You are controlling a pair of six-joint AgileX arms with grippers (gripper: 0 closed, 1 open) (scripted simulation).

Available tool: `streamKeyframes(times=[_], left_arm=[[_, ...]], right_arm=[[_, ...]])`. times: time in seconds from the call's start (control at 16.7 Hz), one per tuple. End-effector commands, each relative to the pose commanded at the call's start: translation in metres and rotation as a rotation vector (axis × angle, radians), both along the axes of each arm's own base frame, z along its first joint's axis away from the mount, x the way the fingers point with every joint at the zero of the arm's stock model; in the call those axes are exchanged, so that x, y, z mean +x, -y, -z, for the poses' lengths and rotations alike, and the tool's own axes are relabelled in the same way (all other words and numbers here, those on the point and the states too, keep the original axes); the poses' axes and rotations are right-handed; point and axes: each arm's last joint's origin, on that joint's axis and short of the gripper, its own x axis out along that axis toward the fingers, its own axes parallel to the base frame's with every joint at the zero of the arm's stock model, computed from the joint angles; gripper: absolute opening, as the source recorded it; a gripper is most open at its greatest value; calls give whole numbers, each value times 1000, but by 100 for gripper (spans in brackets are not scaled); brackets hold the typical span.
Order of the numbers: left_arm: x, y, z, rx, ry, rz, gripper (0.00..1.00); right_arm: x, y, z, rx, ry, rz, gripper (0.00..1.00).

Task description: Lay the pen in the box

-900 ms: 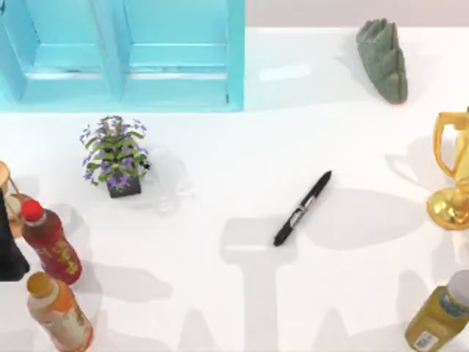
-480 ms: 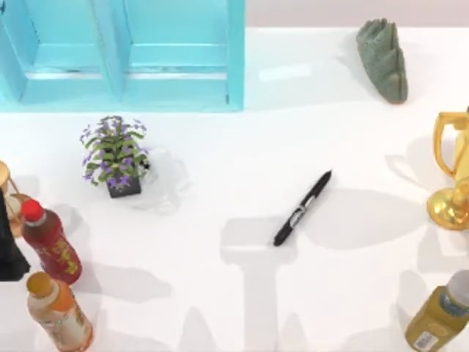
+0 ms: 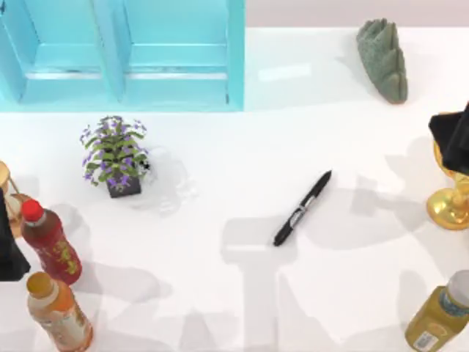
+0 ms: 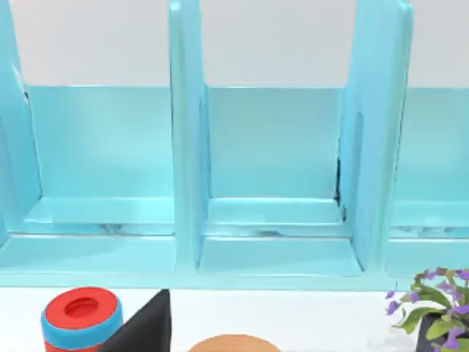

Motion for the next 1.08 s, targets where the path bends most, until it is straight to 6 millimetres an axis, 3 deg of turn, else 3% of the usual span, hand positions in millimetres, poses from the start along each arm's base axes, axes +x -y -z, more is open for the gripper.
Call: streamKeyframes(times=[0.24, 0.42, 0.6, 0.84, 1.08], left_arm=[[0, 0, 0, 0, 0, 0, 100], [0, 0, 0, 0, 0, 0, 100], [0, 0, 0, 0, 0, 0, 100], [0, 0, 0, 0, 0, 0, 100], [0, 0, 0, 0, 0, 0, 100]], right_arm=[[58, -55, -10, 15, -324, 25, 100], [100, -96, 7, -21, -548, 88, 100], [136, -126, 37, -65, -737, 177, 100], [173, -145, 75, -92, -908, 298, 100], [191, -148, 91, -84, -972, 362, 100]])
